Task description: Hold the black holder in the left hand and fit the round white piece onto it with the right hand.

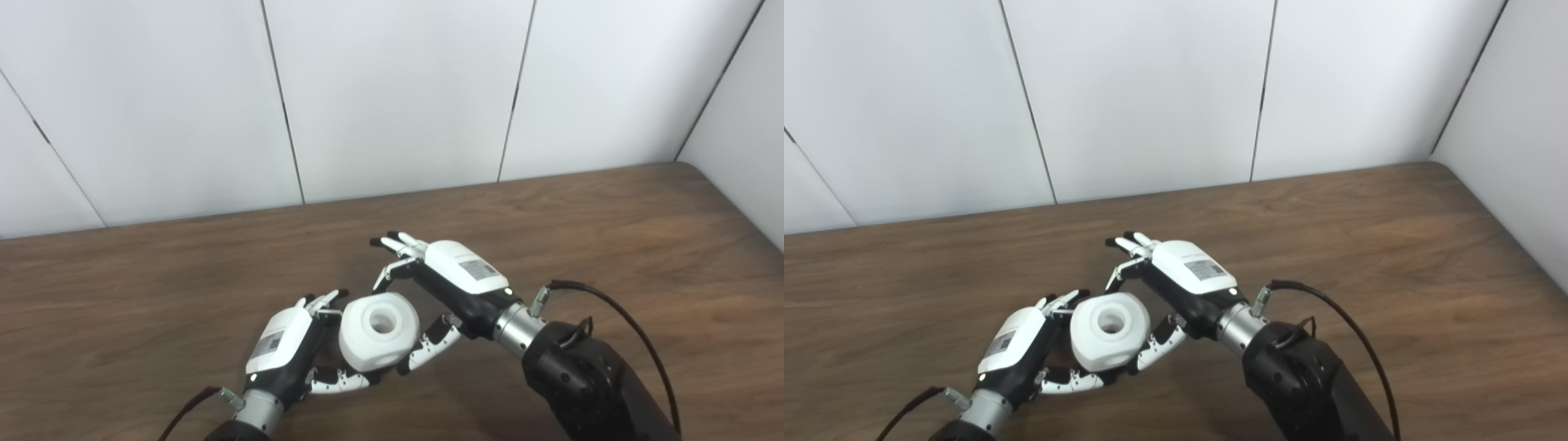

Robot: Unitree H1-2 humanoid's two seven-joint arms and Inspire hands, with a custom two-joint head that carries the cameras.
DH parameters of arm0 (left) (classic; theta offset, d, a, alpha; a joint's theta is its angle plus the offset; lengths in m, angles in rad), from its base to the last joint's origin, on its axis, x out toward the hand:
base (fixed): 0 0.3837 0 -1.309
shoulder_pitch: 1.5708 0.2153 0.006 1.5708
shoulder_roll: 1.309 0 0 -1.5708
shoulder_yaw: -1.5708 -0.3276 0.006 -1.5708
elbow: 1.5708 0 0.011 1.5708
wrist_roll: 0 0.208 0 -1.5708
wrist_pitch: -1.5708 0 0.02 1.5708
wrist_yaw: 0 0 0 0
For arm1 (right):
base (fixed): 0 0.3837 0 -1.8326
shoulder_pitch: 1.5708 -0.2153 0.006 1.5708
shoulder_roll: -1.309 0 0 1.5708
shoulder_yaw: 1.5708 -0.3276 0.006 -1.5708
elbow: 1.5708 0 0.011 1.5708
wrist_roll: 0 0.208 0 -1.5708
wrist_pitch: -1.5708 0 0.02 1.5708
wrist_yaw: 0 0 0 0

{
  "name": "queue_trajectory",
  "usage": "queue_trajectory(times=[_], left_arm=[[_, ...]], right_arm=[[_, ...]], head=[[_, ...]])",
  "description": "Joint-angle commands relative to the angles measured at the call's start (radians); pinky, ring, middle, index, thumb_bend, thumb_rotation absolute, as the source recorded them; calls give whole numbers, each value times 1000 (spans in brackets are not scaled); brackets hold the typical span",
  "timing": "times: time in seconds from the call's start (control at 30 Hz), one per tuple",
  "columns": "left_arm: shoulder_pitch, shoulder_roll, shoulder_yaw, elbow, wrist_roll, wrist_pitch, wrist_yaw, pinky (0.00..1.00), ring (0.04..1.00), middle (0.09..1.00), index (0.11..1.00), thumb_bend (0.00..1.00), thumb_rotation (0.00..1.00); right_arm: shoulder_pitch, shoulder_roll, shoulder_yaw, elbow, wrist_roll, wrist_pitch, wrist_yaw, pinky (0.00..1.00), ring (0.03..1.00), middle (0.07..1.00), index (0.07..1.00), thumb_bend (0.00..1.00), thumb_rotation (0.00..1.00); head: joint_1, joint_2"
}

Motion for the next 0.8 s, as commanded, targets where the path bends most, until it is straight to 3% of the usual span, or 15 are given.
queue_trajectory(times=[0.0, 0.3, 0.77], left_arm=[[-20, -6, 0, -32, 8, -24, 33, 1000, 917, 923, 483, 513, 46], [-14, -11, -3, -45, 9, -7, 26, 1000, 921, 924, 483, 514, 47], [-9, -18, -9, -41, 16, 3, 28, 1000, 928, 928, 483, 514, 47]], right_arm=[[-18, 7, -11, -38, -16, -8, -17, 962, 1000, 956, 481, 502, 144], [-1, 18, 18, -10, -101, -54, -63, 846, 977, 941, 481, 504, 142], [11, 41, 46, -2, -268, -99, -109, 864, 976, 930, 481, 509, 135]], head=[[-1, 2], [10, 2], [23, -4]])
